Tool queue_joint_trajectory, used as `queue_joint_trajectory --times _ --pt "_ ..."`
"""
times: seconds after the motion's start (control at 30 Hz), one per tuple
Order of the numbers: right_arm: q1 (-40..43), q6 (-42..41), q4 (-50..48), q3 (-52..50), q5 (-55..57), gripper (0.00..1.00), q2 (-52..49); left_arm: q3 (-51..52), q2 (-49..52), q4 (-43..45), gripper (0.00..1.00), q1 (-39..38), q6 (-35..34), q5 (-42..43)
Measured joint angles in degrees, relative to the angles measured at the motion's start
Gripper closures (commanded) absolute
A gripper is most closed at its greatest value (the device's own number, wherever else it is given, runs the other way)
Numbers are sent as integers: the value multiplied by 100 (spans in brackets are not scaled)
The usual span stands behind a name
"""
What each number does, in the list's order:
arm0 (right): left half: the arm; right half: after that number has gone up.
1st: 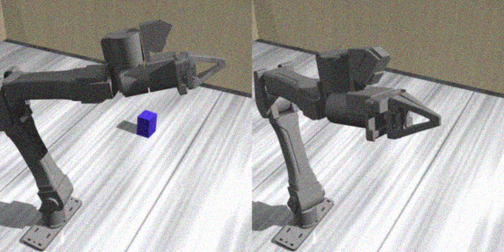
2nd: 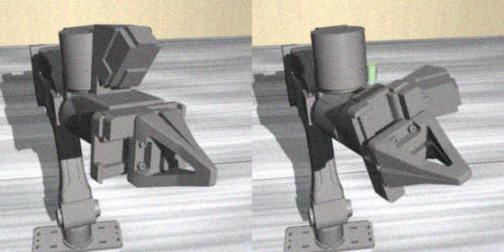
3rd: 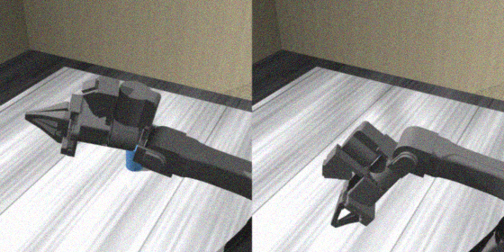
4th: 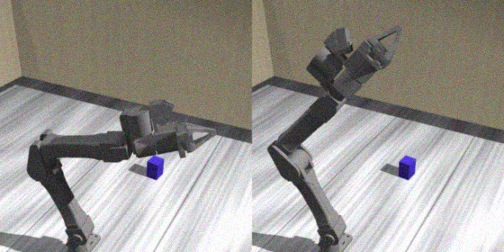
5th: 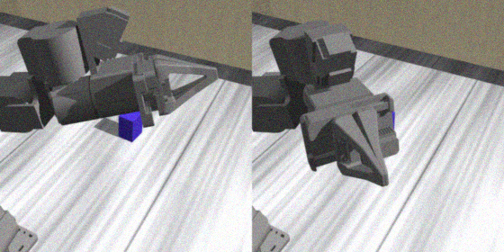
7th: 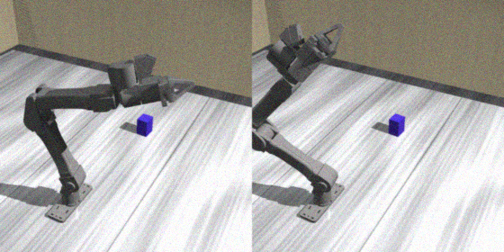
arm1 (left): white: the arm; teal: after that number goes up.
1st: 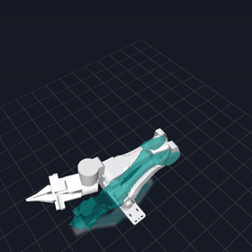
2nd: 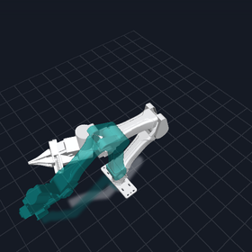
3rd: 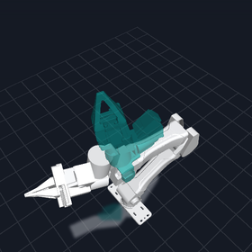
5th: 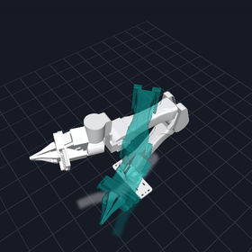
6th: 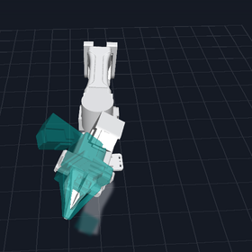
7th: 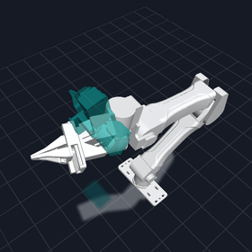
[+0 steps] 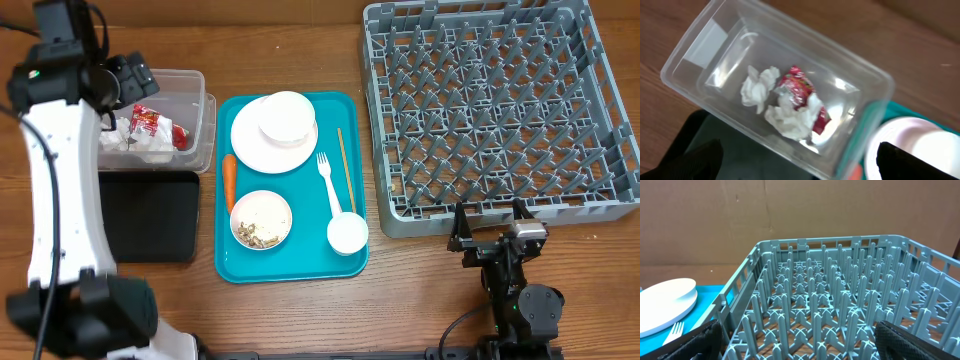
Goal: Sort waste into correct bins and load items into the dishwasher
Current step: 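Carry the tissue left and release it into the clear bin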
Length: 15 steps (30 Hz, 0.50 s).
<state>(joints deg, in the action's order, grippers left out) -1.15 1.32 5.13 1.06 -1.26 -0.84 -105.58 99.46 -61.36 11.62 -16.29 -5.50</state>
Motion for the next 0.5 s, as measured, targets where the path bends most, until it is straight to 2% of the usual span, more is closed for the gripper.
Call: queue_joint_trajectory --times 0.27,0.5 --pt "0 -2 2 0 0 0 0 -83 -1117 -802 0 0 4 1014" --pt "0 0 0 0 0 0 0 -107 -1373 -1620 0 -131 74 1543"
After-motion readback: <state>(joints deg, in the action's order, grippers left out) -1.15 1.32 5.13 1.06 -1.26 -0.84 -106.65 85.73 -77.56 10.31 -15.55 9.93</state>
